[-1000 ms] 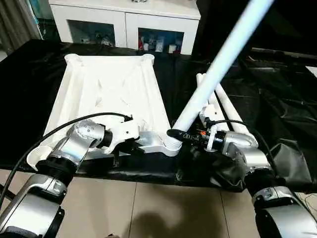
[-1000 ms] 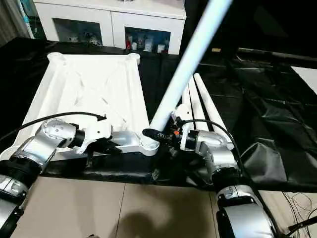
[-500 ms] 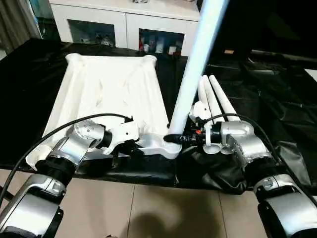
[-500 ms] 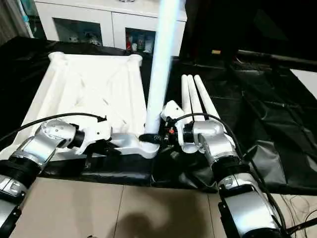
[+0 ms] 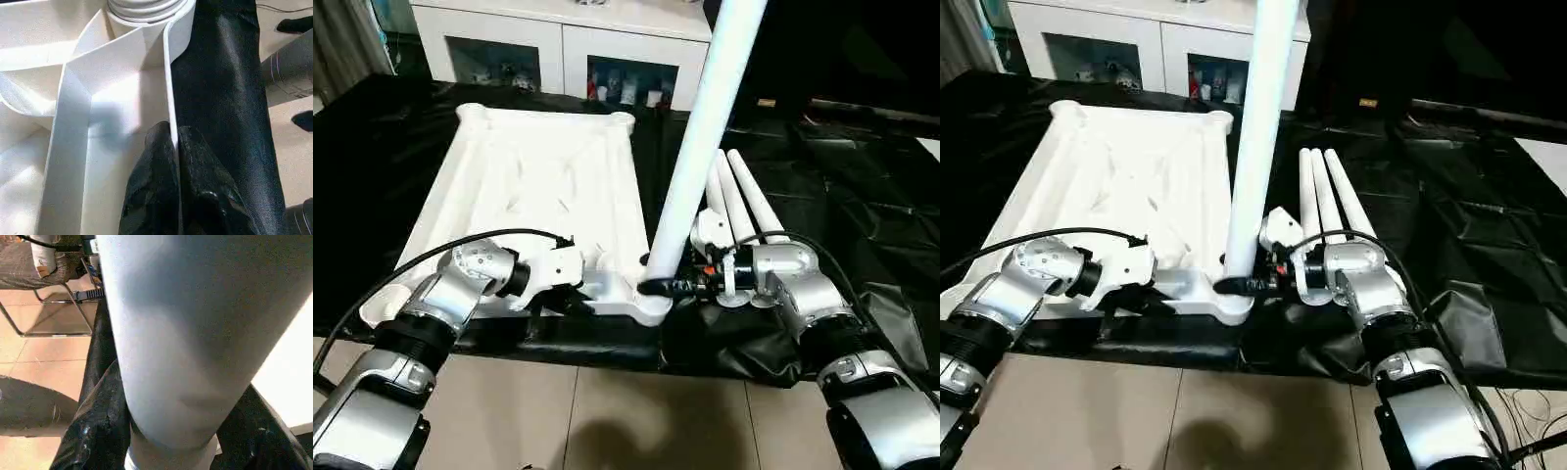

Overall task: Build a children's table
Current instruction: Insert table leg to table base

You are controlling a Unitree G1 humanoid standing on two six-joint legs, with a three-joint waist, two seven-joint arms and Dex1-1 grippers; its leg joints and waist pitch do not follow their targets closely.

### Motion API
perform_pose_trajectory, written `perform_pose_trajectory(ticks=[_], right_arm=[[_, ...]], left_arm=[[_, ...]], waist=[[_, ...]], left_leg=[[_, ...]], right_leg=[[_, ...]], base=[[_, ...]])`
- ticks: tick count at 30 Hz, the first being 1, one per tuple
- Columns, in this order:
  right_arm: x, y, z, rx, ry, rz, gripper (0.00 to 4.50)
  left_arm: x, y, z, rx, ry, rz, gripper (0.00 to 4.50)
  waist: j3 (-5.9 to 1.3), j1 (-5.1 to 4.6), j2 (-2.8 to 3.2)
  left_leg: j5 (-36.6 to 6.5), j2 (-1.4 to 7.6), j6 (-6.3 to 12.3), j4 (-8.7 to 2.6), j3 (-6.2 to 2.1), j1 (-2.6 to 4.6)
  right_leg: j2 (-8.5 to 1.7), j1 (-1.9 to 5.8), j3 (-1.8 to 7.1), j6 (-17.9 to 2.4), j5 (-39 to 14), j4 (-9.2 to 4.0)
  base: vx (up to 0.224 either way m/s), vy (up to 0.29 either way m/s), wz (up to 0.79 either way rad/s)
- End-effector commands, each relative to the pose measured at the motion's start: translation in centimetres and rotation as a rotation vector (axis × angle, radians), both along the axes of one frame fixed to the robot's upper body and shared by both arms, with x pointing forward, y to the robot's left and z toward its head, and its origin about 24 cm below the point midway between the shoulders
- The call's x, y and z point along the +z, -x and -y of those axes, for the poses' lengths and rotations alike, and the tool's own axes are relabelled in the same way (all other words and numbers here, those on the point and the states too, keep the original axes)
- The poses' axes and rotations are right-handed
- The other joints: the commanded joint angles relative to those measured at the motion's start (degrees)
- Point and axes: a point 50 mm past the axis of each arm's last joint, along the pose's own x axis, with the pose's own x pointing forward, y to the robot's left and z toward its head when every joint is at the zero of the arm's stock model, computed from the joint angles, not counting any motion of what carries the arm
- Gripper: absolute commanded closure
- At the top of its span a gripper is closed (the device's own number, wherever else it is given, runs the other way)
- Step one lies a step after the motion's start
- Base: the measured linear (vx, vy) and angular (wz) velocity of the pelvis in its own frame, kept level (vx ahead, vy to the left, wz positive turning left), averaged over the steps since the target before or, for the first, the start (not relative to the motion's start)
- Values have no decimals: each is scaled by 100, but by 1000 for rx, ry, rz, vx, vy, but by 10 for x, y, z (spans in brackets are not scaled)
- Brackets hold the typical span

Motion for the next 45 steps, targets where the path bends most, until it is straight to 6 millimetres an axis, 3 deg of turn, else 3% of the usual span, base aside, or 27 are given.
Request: perform_pose_trajectory(ticks=[1,4,7,9,12,16,18,19,21,24,27,29,33,39,41,43,45], right_arm=[[-57,30,11,22,173,-231,263],[-59,29,11,-19,163,-219,263],[-62,22,11,-146,174,-181,263],[-65,14,12,-285,188,-158,263],[-71,6,13,-466,225,-162,263],[-79,-1,5,-706,261,-209,263],[-79,-4,-1,-768,256,-220,263],[-79,-4,-2,-781,254,-224,263],[-78,-9,-10,-885,240,-249,263],[-76,-13,-20,-985,225,-272,263],[-74,-15,-26,-1003,222,-274,263],[-73,-15,-29,-1005,218,-274,263],[-71,-16,-35,-1007,217,-270,263],[-59,-21,-46,-954,110,-266,263],[-53,-25,-48,-941,69,-252,193],[-49,-26,-50,-934,45,-248,193],[-38,-32,-52,-905,-5,-223,173]], left_arm=[[3,0,9,-84,-28,20,450],[5,-3,6,-52,-36,34,450],[4,-6,0,-1,-42,35,450],[2,-8,-6,72,-52,28,450],[-2,-11,-10,230,-25,-11,450],[-13,-9,7,447,35,-95,450],[-15,-7,15,477,30,-101,450],[-14,-7,16,479,31,-100,450],[-11,-6,29,497,48,-85,450],[-4,-9,39,513,50,-27,450],[-1,-11,40,535,49,-11,450],[0,-11,39,546,42,-11,450],[0,-10,35,584,8,0,450],[0,-10,30,579,-6,22,450],[1,-10,30,565,5,30,450],[1,-10,30,553,13,34,450],[4,-11,30,513,25,61,450]], waist=[[-165,-38,129],[-157,-42,130],[-118,-66,137],[-51,-120,137],[-36,-222,123],[-30,-294,162],[-13,-346,147],[-10,-357,151],[-35,-378,184],[-45,-410,172],[-31,-421,183],[-37,-425,142],[-43,-417,179],[-62,-433,172],[-74,-426,181],[-96,-427,178],[-127,-385,177]], left_leg=[[-1210,222,223,-425,-18,47],[-1294,219,195,-433,-16,48],[-1566,219,116,-468,-30,59],[-2178,208,-68,-497,-78,111],[-2619,197,-192,-529,-180,122],[-2668,187,-258,-590,-233,79],[-2860,174,-236,-569,-229,119],[-3018,153,-176,-524,-220,181],[-2875,163,-147,-571,-230,110],[-2795,167,-183,-596,-228,62],[-3042,144,-158,-556,-187,147],[-2991,142,-119,-557,-185,125],[-2836,156,-131,-569,-170,113],[-2616,151,-85,-560,-137,92],[-2494,159,-71,-564,-128,86],[-2354,158,-55,-553,-120,77],[-1979,174,25,-543,-76,65]], right_leg=[[-453,175,316,-1367,-463,-441],[-455,168,321,-1363,-588,-459],[-467,125,329,-1268,-1163,-515],[-507,65,339,-1035,-2314,-622],[-534,48,313,-689,-3309,-699],[-523,71,254,-630,-3302,-721],[-503,1,256,-634,-3326,-762],[-507,-52,255,-599,-3496,-823],[-484,15,253,-648,-3100,-777],[-466,28,249,-727,-2711,-730],[-456,-68,268,-727,-2744,-778],[-465,-52,272,-704,-2782,-783],[-461,-54,296,-774,-2478,-747],[-459,-24,310,-854,-2204,-729],[-456,-15,313,-884,-2077,-718],[-457,5,319,-948,-1930,-702],[-437,32,324,-1113,-1398,-647]], base=[[0,0,0],[0,0,0],[0,0,0],[0,0,0],[-20,4,-4],[-59,22,-18],[0,0,0],[0,0,0],[0,0,0],[0,0,0],[0,0,0],[0,0,0],[0,0,0],[0,0,0],[0,0,0],[0,0,0],[0,0,0]])
